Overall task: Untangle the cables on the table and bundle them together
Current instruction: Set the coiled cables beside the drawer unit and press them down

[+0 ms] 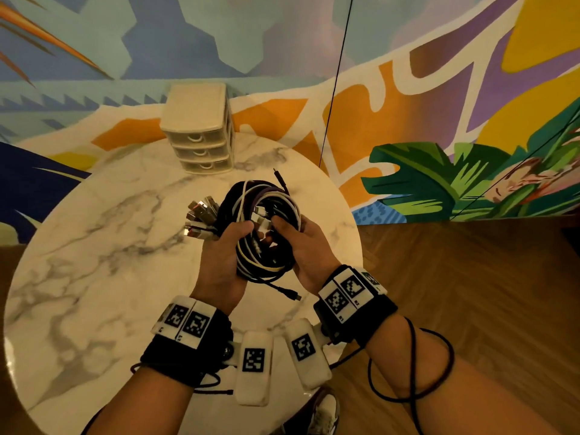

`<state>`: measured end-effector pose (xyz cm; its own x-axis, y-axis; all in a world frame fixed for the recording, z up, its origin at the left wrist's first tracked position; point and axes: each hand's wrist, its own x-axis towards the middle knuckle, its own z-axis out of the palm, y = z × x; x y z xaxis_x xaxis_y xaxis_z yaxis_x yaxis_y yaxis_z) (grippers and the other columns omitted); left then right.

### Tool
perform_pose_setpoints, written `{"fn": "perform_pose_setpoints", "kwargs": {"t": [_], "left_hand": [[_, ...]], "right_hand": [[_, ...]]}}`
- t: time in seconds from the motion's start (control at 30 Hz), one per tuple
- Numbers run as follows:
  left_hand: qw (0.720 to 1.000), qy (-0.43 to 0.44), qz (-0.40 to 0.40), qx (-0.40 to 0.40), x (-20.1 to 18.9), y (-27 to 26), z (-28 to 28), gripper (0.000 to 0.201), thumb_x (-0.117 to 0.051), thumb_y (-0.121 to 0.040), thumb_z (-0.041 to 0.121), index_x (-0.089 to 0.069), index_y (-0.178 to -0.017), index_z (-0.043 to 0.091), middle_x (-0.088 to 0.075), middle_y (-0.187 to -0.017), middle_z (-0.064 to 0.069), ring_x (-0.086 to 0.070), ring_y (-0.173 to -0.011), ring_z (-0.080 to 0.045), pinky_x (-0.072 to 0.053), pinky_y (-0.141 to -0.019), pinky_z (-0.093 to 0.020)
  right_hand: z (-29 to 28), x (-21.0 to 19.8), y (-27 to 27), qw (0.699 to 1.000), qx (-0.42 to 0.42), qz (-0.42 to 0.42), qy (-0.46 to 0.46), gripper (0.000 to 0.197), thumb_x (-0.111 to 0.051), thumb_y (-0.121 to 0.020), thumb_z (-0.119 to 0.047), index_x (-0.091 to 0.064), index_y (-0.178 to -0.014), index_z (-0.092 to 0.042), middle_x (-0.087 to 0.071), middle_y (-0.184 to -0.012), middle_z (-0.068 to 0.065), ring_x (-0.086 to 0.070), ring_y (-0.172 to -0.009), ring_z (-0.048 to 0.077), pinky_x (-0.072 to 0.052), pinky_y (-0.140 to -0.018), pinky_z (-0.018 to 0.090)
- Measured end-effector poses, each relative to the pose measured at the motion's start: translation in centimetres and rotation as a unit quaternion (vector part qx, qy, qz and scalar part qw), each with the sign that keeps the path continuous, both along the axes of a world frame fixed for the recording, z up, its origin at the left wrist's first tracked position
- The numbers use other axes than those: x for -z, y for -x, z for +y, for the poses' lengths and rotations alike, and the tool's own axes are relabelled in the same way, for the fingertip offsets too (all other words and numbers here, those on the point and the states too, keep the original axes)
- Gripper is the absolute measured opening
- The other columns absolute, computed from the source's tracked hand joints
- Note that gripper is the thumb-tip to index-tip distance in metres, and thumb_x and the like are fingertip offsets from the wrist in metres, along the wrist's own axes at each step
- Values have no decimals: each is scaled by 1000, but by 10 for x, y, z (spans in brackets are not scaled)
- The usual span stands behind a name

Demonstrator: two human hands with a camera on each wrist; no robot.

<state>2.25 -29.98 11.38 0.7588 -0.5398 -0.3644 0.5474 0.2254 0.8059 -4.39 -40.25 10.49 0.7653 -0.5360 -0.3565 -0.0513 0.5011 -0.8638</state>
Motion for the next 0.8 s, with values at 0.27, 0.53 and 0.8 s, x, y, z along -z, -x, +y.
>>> {"fn": "perform_pose_setpoints", "kwargs": {"t": [0.27, 0.53, 0.8], "left_hand": [[996, -34, 56, -58, 9, -7, 3, 30, -62, -87, 11, -63, -116, 6, -70, -108, -12, -68, -96, -27, -54, -83, -40], [995, -75, 55, -32, 17, -34, 9, 31, -67, -81, 3, -66, -111, 6, -72, -102, -13, -69, -92, -30, -55, -84, -43], [994, -87, 62, -16, 22, -47, -3, 31, -61, -81, -3, -65, -111, 4, -71, -102, -16, -69, -93, -32, -54, -83, -42]], "right_hand": [[16, 12, -23, 994, 8, 58, 92, 23, -55, -95, -20, -60, -113, -7, -70, -97, 13, -67, -86, 23, -55, -86, 41], [21, 26, -40, 985, -2, 84, 148, 22, -54, -94, -27, -60, -113, -16, -70, -106, 7, -67, -98, 21, -53, -91, 46], [-11, 38, -51, 990, -84, 88, 78, 18, -54, -96, -25, -58, -111, -17, -69, -108, 11, -65, -103, 27, -50, -96, 49]]}}
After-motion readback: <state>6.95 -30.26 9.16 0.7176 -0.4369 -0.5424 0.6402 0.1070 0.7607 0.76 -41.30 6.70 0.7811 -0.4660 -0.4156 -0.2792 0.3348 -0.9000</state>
